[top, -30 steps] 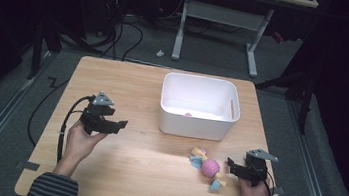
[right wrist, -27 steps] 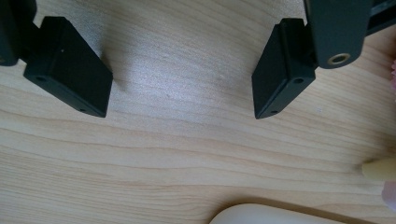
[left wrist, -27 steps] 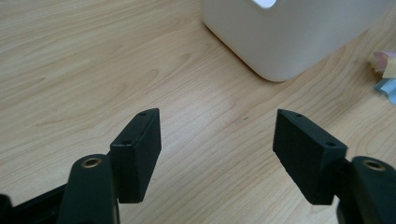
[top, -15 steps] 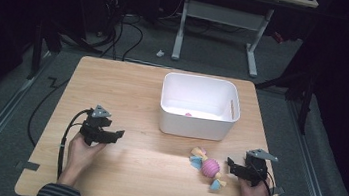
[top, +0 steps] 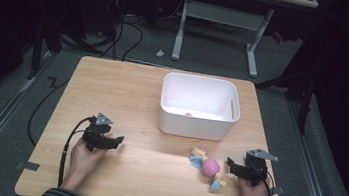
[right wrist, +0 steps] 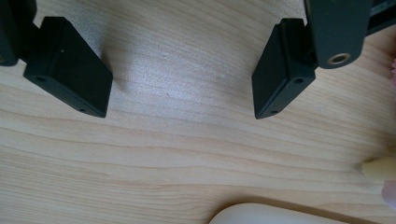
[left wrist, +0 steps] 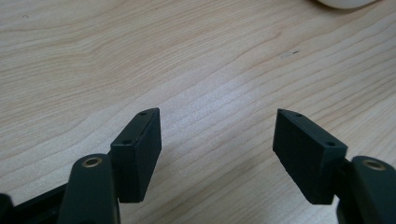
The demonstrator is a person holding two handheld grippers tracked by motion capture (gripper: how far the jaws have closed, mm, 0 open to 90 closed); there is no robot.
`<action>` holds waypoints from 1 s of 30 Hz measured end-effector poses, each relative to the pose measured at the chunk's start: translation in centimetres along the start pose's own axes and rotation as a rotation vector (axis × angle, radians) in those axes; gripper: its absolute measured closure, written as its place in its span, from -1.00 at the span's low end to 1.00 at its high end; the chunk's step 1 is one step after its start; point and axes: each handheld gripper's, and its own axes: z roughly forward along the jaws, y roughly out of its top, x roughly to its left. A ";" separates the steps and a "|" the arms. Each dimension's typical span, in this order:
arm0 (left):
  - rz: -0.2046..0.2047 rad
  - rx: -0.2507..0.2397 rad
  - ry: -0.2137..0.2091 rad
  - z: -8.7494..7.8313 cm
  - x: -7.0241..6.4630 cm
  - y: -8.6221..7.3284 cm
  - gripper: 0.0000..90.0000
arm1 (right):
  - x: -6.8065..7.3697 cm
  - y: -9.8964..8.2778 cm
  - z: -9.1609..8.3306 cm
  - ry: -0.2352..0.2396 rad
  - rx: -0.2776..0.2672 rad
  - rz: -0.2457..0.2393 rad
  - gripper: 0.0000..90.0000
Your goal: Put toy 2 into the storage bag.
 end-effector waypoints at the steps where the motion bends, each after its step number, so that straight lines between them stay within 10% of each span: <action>1: 0.006 -0.002 0.008 0.2 -0.1 -0.1 -0.26 | 0.0 0.0 0.0 0.000 0.000 0.000 -0.55; 30: 0.025 -0.070 0.053 1.4 -1.4 -1.0 -0.44 | -0.1 -0.1 -0.4 0.016 -0.003 0.006 -0.35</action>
